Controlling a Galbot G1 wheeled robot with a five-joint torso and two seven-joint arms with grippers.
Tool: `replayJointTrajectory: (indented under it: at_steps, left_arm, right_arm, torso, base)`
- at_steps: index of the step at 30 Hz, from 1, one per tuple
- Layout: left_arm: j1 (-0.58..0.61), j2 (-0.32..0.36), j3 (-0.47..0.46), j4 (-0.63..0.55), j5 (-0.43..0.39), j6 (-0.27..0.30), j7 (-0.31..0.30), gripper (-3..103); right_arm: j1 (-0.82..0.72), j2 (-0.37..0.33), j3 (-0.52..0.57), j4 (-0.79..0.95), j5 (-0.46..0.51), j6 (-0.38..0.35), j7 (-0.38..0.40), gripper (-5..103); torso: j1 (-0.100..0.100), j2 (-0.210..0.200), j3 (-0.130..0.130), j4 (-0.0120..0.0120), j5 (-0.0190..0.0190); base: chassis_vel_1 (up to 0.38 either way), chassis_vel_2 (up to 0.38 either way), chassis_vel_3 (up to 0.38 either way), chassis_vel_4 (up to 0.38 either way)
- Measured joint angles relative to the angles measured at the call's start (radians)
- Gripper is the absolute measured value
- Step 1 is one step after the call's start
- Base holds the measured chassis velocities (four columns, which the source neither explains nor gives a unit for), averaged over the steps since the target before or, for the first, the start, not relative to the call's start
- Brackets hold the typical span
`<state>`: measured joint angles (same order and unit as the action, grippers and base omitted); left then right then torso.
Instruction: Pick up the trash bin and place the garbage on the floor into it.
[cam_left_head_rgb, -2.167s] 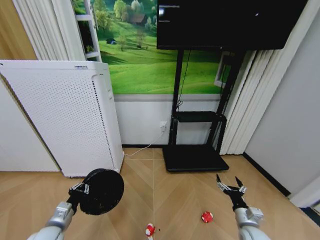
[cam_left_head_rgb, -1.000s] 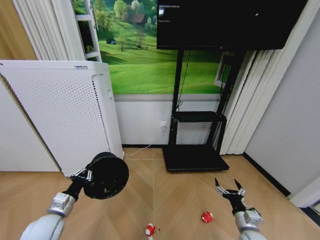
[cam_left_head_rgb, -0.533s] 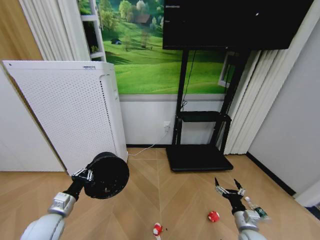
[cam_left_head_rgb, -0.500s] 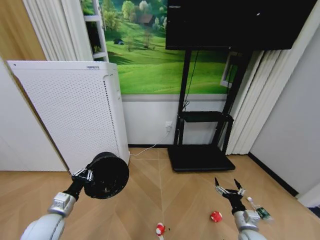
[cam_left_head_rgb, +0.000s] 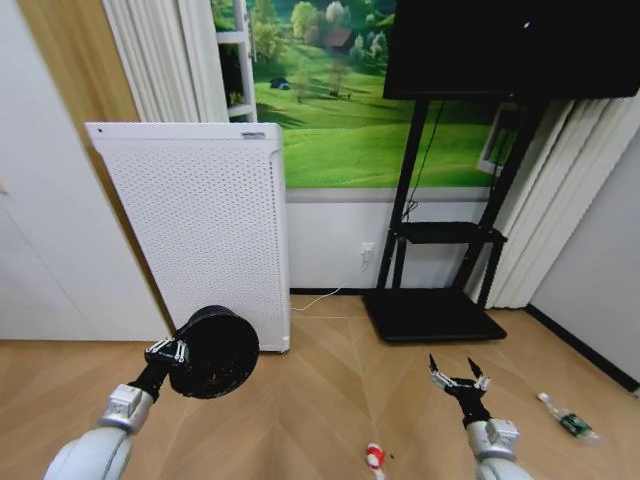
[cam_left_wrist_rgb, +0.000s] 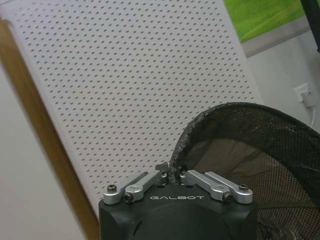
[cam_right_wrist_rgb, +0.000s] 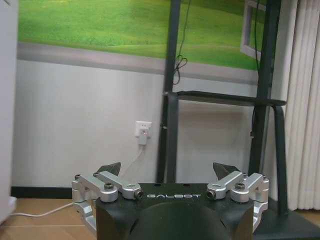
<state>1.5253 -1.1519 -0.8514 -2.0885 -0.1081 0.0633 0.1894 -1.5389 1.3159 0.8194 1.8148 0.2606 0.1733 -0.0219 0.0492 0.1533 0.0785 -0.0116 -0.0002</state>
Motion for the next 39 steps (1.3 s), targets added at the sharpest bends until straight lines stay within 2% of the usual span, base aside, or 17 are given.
replayJointTrajectory:
  at_steps: [2, 3, 7, 10, 13, 15, 16, 18, 19, 22, 23, 26, 29, 36, 39]
  left_arm:
    - [0.000, 0.000, 0.001, 0.000, 0.000, 0.000, -0.001, 4]
    - [0.000, -0.001, 0.002, 0.001, 0.001, 0.000, -0.001, 4]
    - [0.000, -0.003, 0.005, 0.002, 0.003, -0.001, -0.002, 4]
    - [0.001, -0.007, 0.010, 0.003, 0.004, -0.001, -0.002, 4]
    - [0.001, -0.008, 0.013, 0.003, 0.003, -0.001, -0.003, 4]
    - [-0.001, -0.010, 0.025, 0.009, 0.003, -0.001, -0.003, 4]
    - [-0.001, -0.010, 0.025, 0.009, 0.003, -0.001, -0.003, 4]
    - [-0.007, -0.012, 0.034, 0.020, 0.003, -0.001, -0.004, 4]
    - [-0.007, -0.012, 0.034, 0.020, 0.003, -0.001, -0.004, 4]
    - [-0.010, -0.013, 0.039, 0.030, 0.003, -0.002, -0.004, 4]
    - [-0.010, -0.013, 0.039, 0.030, 0.003, -0.002, -0.004, 4]
    - [-0.012, -0.010, 0.041, 0.042, 0.000, -0.004, -0.005, 4]
    - [-0.015, -0.007, 0.041, 0.050, -0.004, -0.004, -0.005, 4]
    - [-0.018, -0.007, 0.040, 0.063, -0.006, -0.004, -0.005, 4]
    - [-0.020, -0.014, 0.047, 0.066, -0.005, -0.004, -0.005, 4]
  right_arm:
    - [-0.001, 0.000, -0.004, 0.002, 0.018, 0.002, 0.007, 100]
    - [-0.001, 0.000, -0.004, 0.004, 0.023, 0.003, 0.007, 100]
    - [-0.002, -0.002, -0.004, 0.005, 0.022, 0.004, 0.003, 100]
    - [-0.016, -0.010, -0.004, 0.019, 0.010, -0.013, 0.006, 100]
    - [-0.028, -0.017, -0.008, 0.028, 0.010, -0.030, 0.013, 100]
    - [-0.067, -0.072, -0.020, 0.049, -0.001, -0.100, 0.024, 100]
    - [-0.067, -0.072, -0.020, 0.049, -0.001, -0.100, 0.024, 100]
    - [-0.082, -0.187, -0.048, 0.038, 0.012, -0.130, 0.039, 100]
    - [-0.082, -0.187, -0.048, 0.038, 0.012, -0.130, 0.039, 100]
    - [-0.095, -0.292, -0.084, 0.016, 0.051, -0.143, 0.051, 100]
    - [-0.095, -0.292, -0.084, 0.016, 0.051, -0.143, 0.051, 100]
    - [-0.157, -0.403, -0.154, -0.024, 0.130, -0.161, 0.058, 100]
    - [-0.187, -0.431, -0.197, -0.040, 0.170, -0.169, 0.065, 100]
    - [-0.182, -0.444, -0.288, -0.100, 0.210, -0.170, 0.074, 100]
    - [-0.136, -0.434, -0.383, -0.169, 0.231, -0.192, 0.086, 100]
  torso:
    - [0.000, 0.000, 0.000, 0.0000, 0.0006]
    - [0.000, 0.000, 0.000, -0.0002, -0.0007]
    - [0.000, 0.000, 0.000, 0.0000, 0.0003]
    - [0.000, 0.000, 0.000, 0.0008, 0.0003]
    - [0.000, 0.000, 0.000, 0.0001, 0.0005]
    - [0.000, 0.000, 0.000, -0.0009, 0.0005]
    - [0.000, 0.000, 0.000, -0.0009, 0.0005]
    - [0.000, 0.000, 0.000, -0.0008, 0.0005]
    - [0.000, 0.000, 0.000, -0.0008, 0.0005]
    - [0.000, 0.000, 0.000, 0.0005, 0.0000]
    - [0.000, 0.000, 0.000, 0.0005, 0.0000]
    - [0.000, 0.000, 0.000, 0.0001, 0.0002]
    - [0.000, 0.000, 0.000, -0.0006, 0.0004]
    - [0.000, 0.000, 0.000, -0.0002, 0.0003]
    - [0.000, 0.000, 0.000, 0.0000, 0.0002]
  base:
    - [0.356, 0.316, -0.355, -0.346]
    - [0.296, 0.316, -0.230, -0.281]
    - [0.205, 0.172, -0.196, -0.170]
    - [0.024, 0.037, 0.016, -0.048]
    - [-0.044, 0.008, 0.052, 0.007]
    - [-0.097, -0.067, 0.064, 0.048]
    - [-0.112, -0.067, 0.055, 0.048]
    - [-0.035, -0.061, 0.027, 0.015]
    - [-0.002, -0.053, -0.001, 0.013]
    - [0.000, 0.000, 0.000, 0.000]
    - [0.000, 0.000, 0.000, 0.000]
    - [0.000, 0.000, 0.000, 0.000]
    - [0.000, 0.000, 0.000, 0.000]
    - [0.000, 0.000, 0.000, 0.000]
    - [0.000, 0.000, 0.000, 0.000]
